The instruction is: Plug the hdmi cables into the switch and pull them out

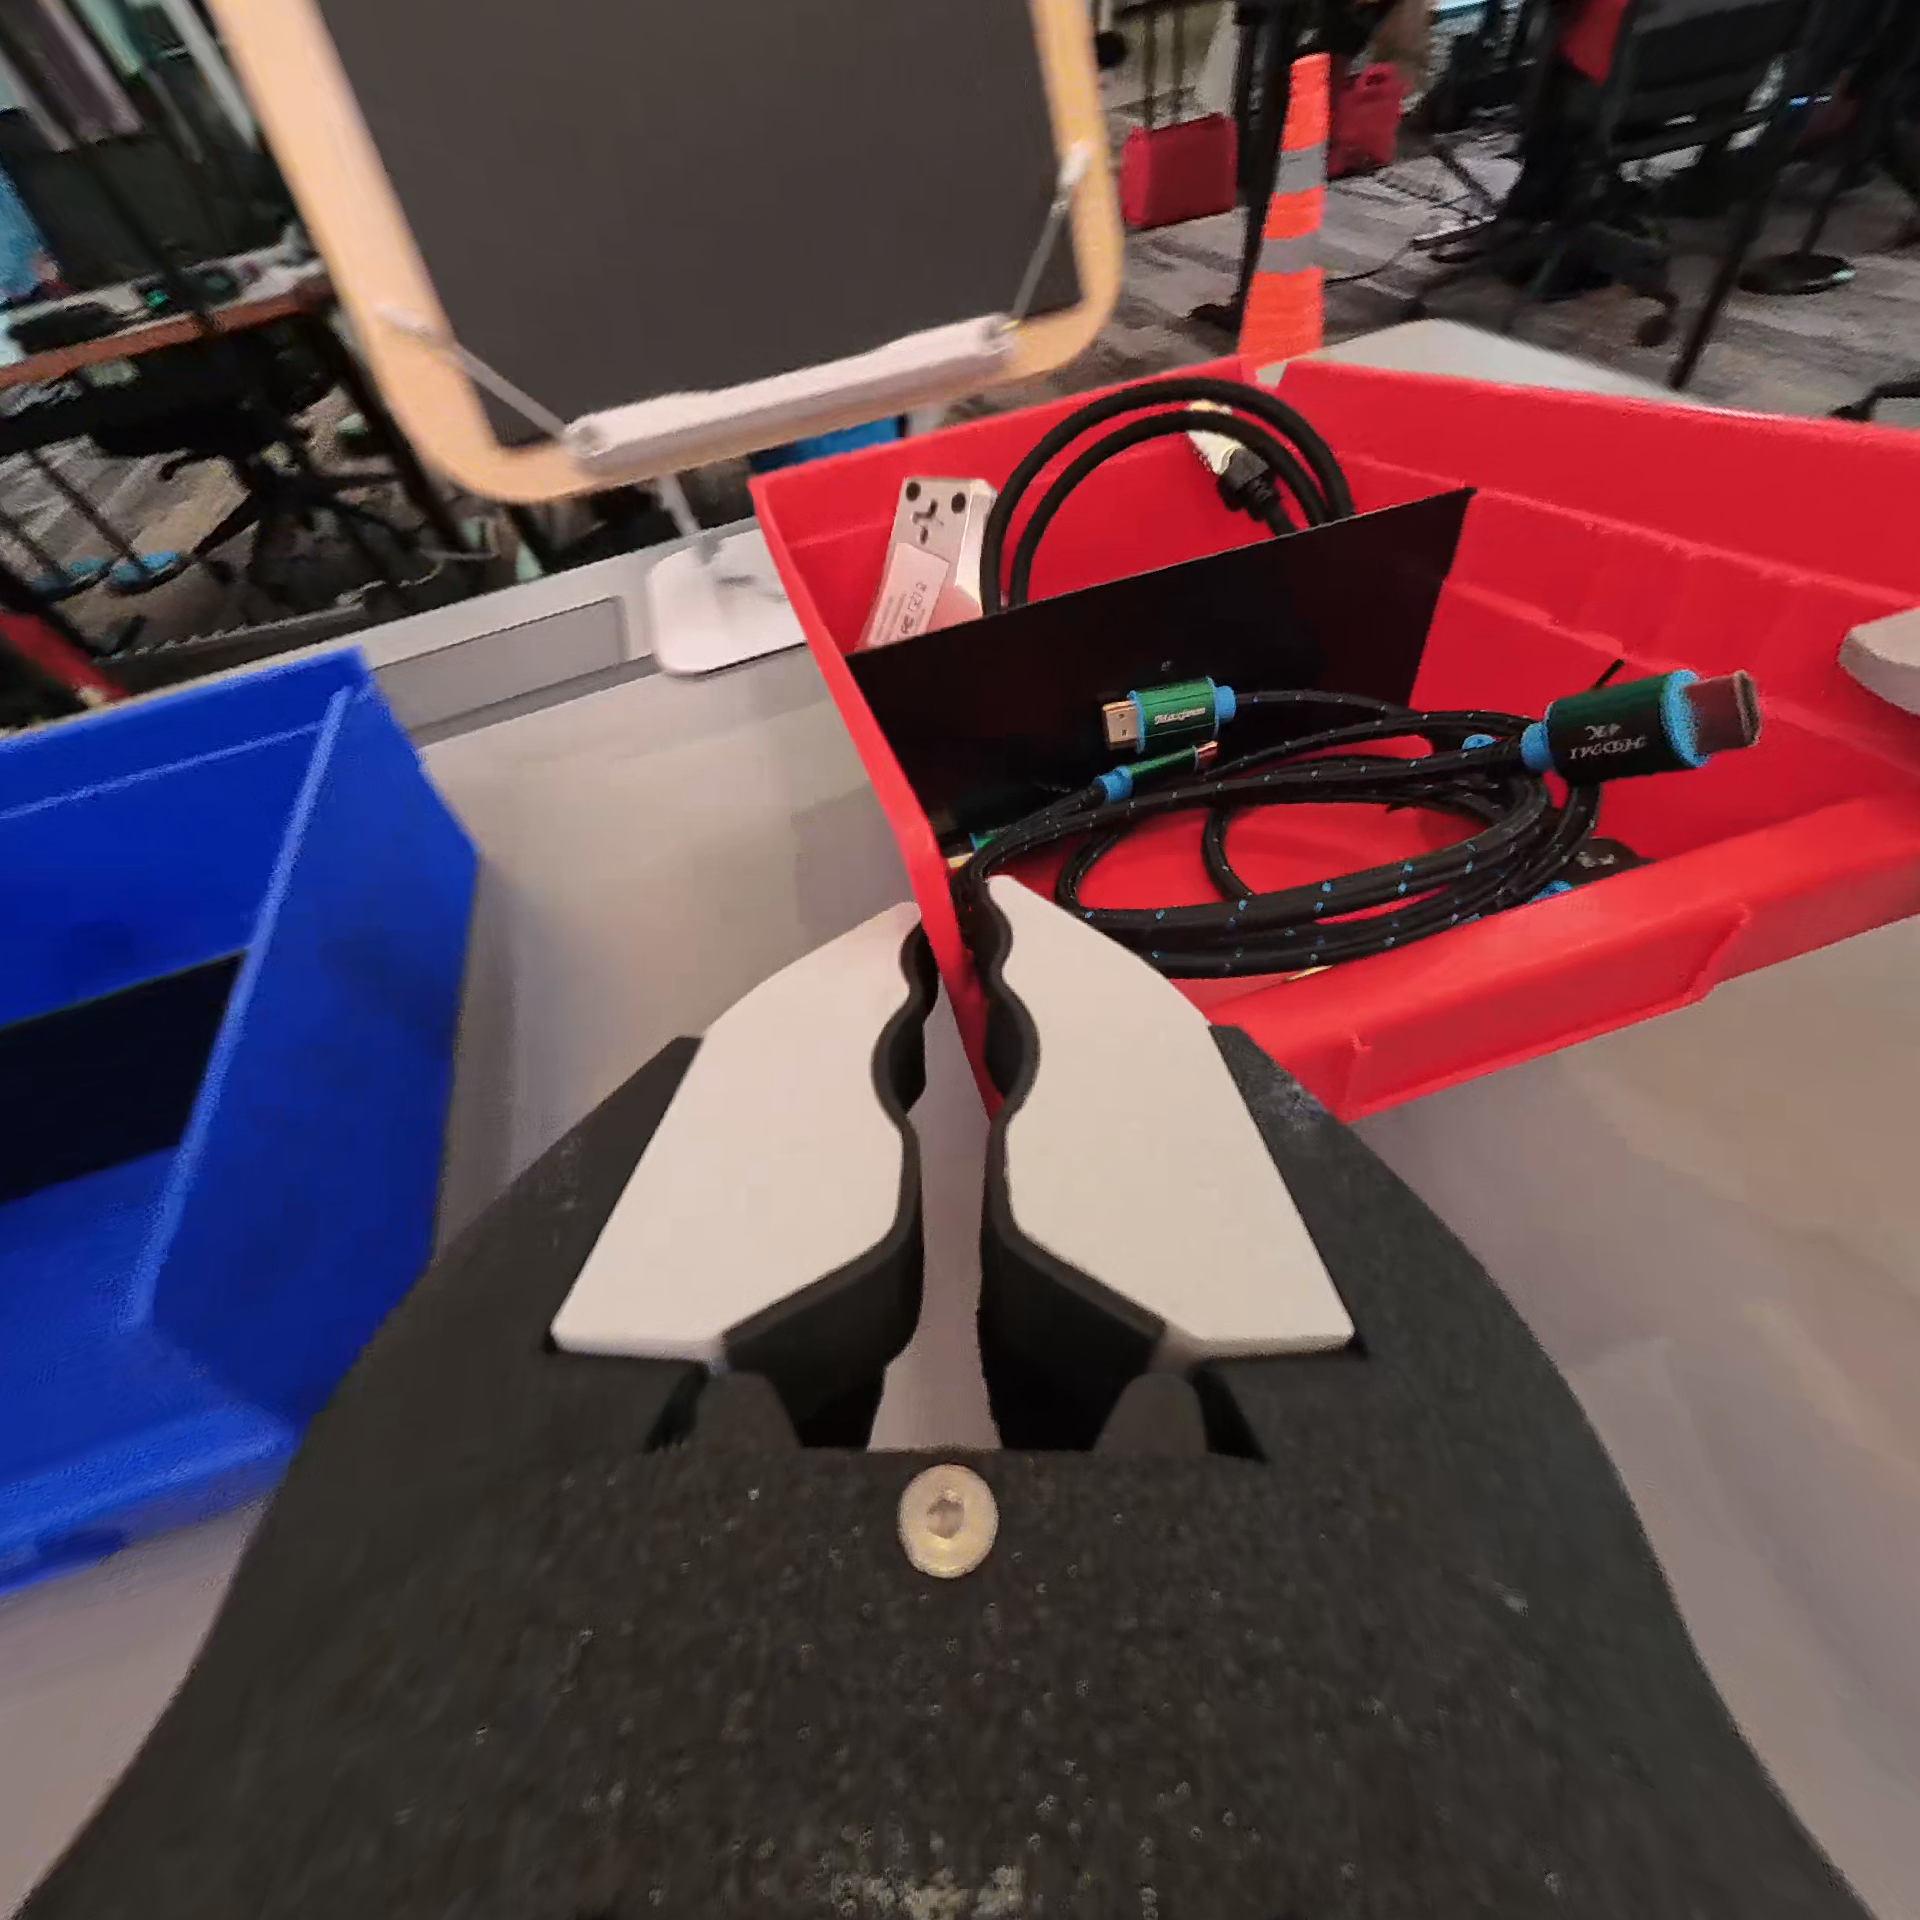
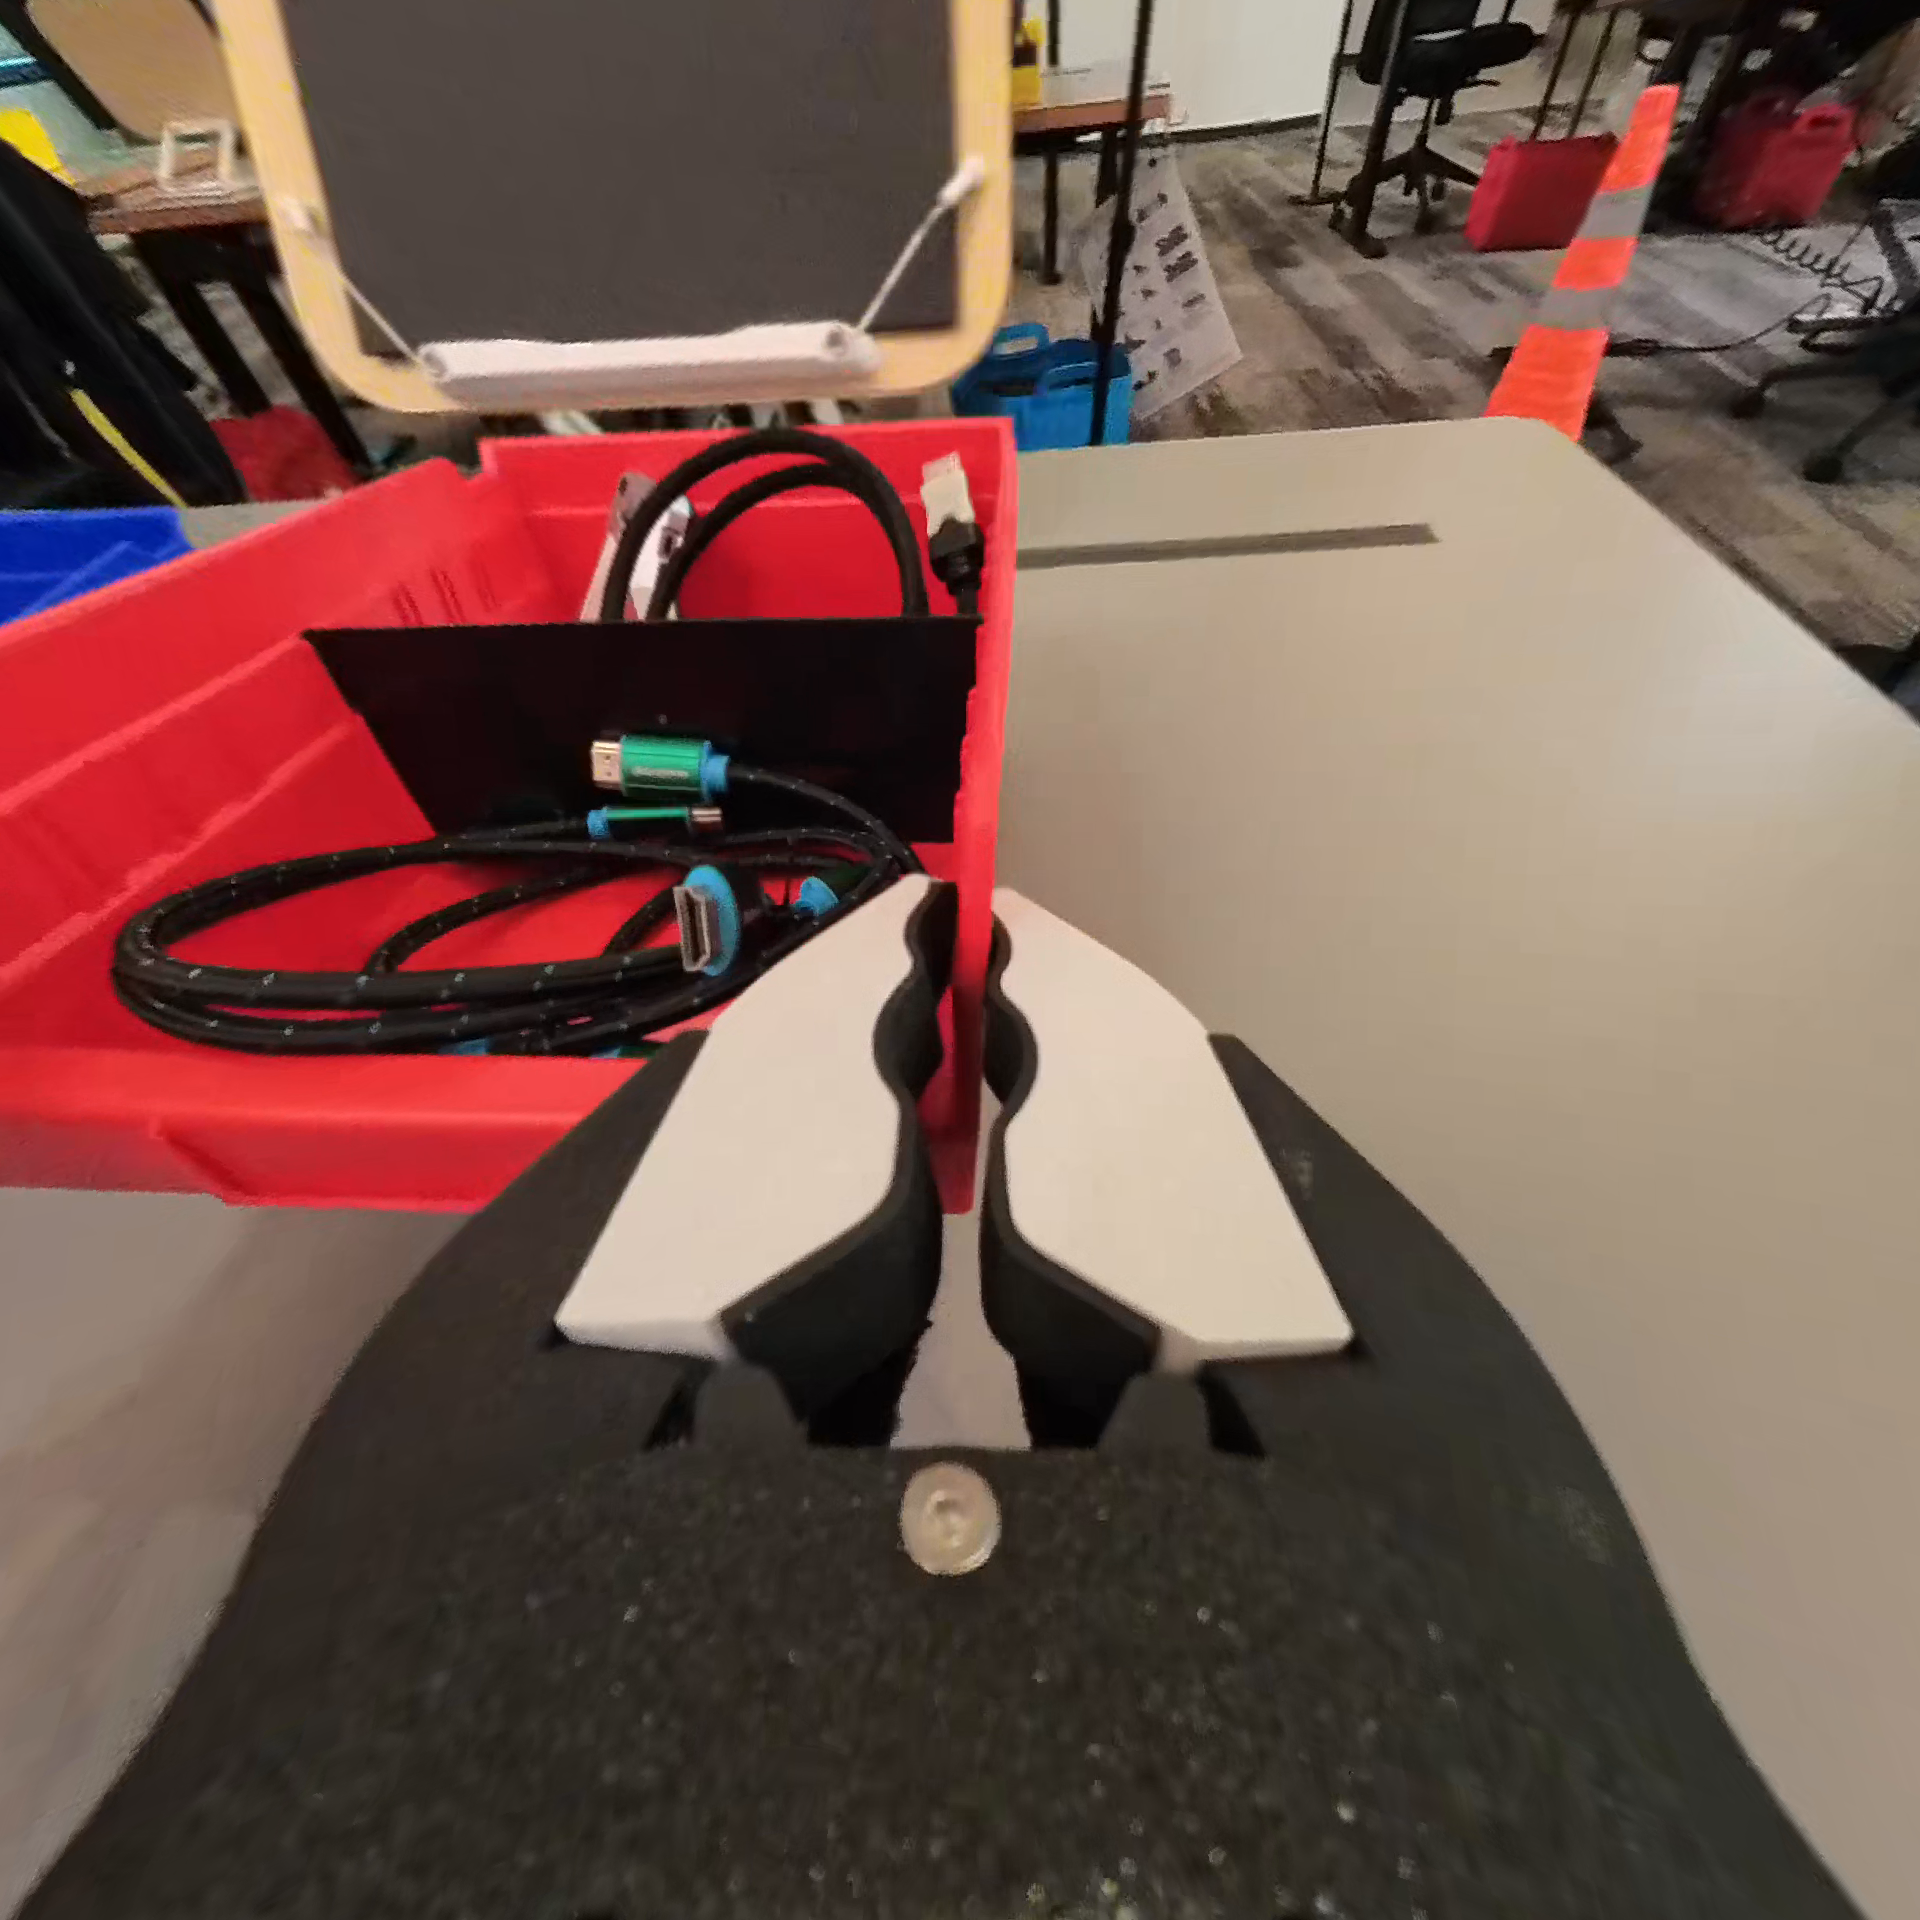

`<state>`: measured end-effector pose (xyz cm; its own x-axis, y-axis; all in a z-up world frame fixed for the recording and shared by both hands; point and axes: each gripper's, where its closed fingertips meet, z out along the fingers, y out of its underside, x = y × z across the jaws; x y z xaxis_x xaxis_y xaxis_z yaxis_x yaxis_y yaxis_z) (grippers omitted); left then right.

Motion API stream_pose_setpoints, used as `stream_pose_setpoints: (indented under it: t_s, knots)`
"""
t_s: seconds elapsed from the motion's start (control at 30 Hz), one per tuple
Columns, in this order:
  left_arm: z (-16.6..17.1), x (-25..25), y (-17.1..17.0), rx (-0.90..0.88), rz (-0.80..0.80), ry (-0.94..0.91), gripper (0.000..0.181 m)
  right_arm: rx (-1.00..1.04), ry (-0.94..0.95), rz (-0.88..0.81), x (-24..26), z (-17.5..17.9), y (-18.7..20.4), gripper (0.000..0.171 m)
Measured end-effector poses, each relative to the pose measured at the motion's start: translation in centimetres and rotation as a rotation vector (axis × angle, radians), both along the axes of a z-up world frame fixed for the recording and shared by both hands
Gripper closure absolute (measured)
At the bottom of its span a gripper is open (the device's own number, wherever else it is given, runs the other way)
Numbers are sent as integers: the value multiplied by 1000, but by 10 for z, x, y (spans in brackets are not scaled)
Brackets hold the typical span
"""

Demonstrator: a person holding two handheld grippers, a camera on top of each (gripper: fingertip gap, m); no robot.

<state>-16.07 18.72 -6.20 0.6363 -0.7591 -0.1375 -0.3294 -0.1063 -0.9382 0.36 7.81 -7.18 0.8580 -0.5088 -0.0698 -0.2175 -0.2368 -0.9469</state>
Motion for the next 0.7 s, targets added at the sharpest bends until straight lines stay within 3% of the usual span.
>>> stream_pose_setpoints:
  t_s: [0.27, 0.43, 0.6, 0.7]
  knots:
    - [-31, -89, 48, -59, 144, -26, 176, 1, -51, 118, -79, -21, 68, 168]
    - [-71, -103, 51, -176, 181, 25, 176, -104, -1, 156, -95, -64, 72, 167]
    - [-74, -104, 49, -137, 168, 65, 174, -93, -13, 161, -96, -65, 72, 167]
    - [-69, -109, 41, -142, 130, 59, 158, -118, -67, 220, -97, -66, 71, 166]
